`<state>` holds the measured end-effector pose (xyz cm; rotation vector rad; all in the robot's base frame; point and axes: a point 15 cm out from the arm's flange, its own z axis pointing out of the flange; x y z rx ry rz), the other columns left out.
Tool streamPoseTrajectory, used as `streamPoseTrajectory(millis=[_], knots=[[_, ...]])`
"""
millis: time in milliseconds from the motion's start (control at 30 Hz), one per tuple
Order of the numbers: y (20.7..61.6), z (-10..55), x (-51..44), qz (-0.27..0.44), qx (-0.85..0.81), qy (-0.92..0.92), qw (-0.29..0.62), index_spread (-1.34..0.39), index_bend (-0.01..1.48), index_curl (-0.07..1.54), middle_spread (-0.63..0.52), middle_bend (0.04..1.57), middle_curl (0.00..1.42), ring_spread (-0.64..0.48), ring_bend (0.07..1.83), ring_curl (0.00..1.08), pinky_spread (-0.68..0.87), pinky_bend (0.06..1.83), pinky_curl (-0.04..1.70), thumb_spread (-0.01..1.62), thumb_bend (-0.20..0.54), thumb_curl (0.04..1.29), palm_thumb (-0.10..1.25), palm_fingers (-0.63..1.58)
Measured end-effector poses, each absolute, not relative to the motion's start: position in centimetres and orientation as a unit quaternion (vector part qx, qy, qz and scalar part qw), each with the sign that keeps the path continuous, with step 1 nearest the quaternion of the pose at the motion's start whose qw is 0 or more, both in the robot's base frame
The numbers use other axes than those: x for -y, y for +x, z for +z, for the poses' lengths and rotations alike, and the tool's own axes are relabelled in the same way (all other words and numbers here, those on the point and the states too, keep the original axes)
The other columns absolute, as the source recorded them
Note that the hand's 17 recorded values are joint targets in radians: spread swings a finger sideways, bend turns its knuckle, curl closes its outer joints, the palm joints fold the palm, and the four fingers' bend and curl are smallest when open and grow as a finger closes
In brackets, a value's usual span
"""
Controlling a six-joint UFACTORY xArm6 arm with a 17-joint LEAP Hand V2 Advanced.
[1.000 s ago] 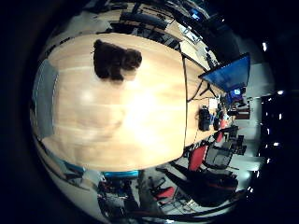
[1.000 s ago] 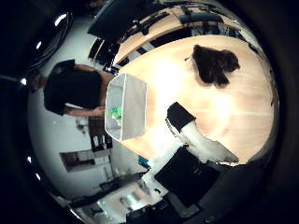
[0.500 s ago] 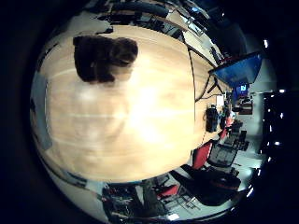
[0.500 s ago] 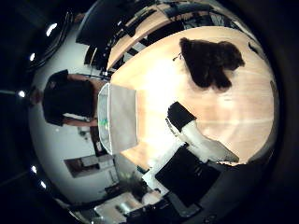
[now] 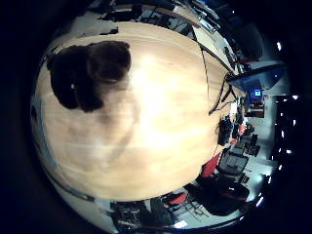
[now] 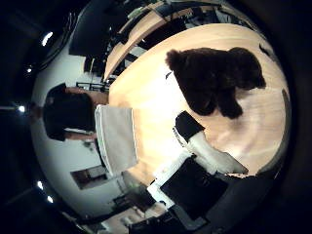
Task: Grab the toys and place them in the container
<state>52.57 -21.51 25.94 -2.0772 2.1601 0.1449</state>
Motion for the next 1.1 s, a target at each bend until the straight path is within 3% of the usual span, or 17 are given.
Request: streamPoseTrajectory(millis=[867,967,1100], knots=[[56.5,16.5,20.7,0.064,-0.714,-0.694,0.059,-0.44,0.15,0.30,-0.15,0.28,0.37,-0.14,0.62,0.22,0.14,0.78,0.03,0.94,-0.028,0.30,0.51,0.31],[56.9,15.8,20.8,0.061,-0.715,-0.694,0.061,-0.44,0.12,0.27,-0.18,0.30,0.37,-0.20,0.72,0.24,0.08,0.83,0.03,0.95,-0.014,0.31,0.55,0.41],[57.0,14.7,20.6,0.067,-0.717,-0.691,0.063,-0.46,0.08,0.21,-0.29,0.38,0.40,-0.33,0.94,0.32,-0.19,1.10,0.10,0.96,0.007,0.33,0.66,0.71]])
